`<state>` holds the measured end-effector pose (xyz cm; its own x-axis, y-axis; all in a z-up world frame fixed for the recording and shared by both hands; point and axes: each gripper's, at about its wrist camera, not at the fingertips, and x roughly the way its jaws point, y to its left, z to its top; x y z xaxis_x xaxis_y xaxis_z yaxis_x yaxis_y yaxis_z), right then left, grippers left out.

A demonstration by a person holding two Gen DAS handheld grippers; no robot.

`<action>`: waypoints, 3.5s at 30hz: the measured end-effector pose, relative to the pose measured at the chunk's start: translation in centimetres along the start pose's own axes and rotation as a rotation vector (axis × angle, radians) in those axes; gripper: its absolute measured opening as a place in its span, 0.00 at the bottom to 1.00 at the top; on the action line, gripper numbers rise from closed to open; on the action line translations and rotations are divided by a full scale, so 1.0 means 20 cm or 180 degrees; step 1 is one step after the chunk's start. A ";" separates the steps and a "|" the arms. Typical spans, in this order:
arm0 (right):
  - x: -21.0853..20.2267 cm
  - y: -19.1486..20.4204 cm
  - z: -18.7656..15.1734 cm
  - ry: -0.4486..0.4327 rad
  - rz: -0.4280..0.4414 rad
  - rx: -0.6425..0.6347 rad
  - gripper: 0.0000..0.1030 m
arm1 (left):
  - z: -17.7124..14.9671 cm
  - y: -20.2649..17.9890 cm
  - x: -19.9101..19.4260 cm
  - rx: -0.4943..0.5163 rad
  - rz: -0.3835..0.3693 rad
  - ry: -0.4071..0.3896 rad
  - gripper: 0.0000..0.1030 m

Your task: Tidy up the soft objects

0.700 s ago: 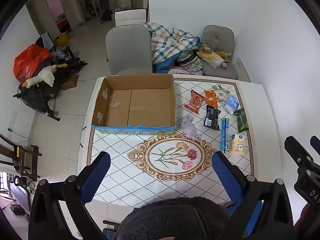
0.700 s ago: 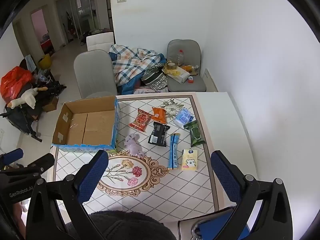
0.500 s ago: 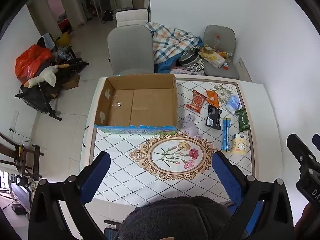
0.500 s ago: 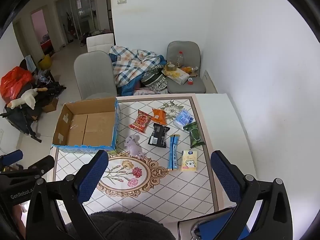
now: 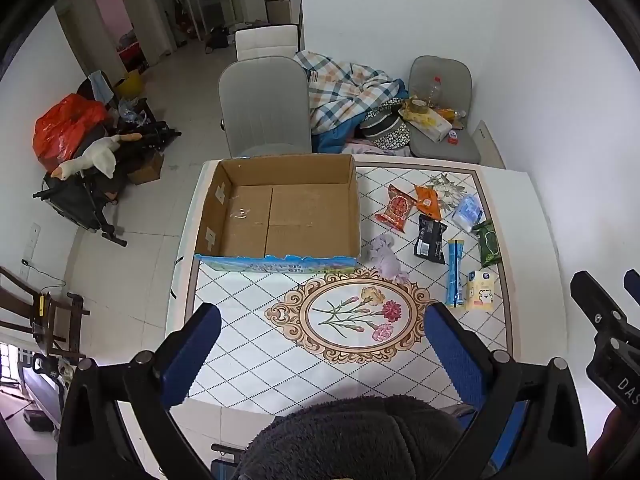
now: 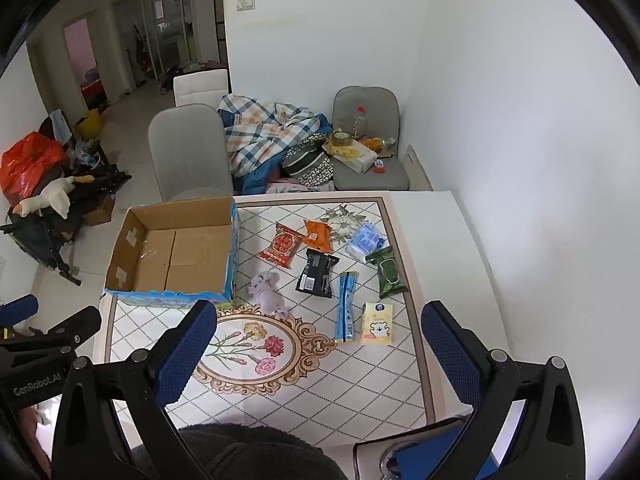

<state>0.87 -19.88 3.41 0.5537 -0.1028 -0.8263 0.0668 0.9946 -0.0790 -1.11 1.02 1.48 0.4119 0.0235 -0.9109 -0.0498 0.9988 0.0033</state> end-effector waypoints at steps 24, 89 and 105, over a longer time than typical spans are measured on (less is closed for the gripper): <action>-0.01 0.01 0.00 -0.0003 0.0001 -0.0004 1.00 | -0.02 -0.01 -0.01 0.0026 0.0013 -0.0038 1.00; 0.96 -0.68 -0.08 0.0958 -0.0180 0.0638 1.00 | 0.32 -0.51 0.87 0.0593 -0.0405 0.0512 0.96; 2.30 -0.85 -0.60 0.2166 0.0026 0.1313 0.88 | 0.42 -1.24 2.24 0.0760 -0.0626 0.1922 0.83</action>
<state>15.27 -41.46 -40.03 -0.0642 0.0664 -0.9957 0.4405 0.8972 0.0315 26.17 -22.24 -35.98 -0.1911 -0.1191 -0.9743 0.2051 0.9659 -0.1583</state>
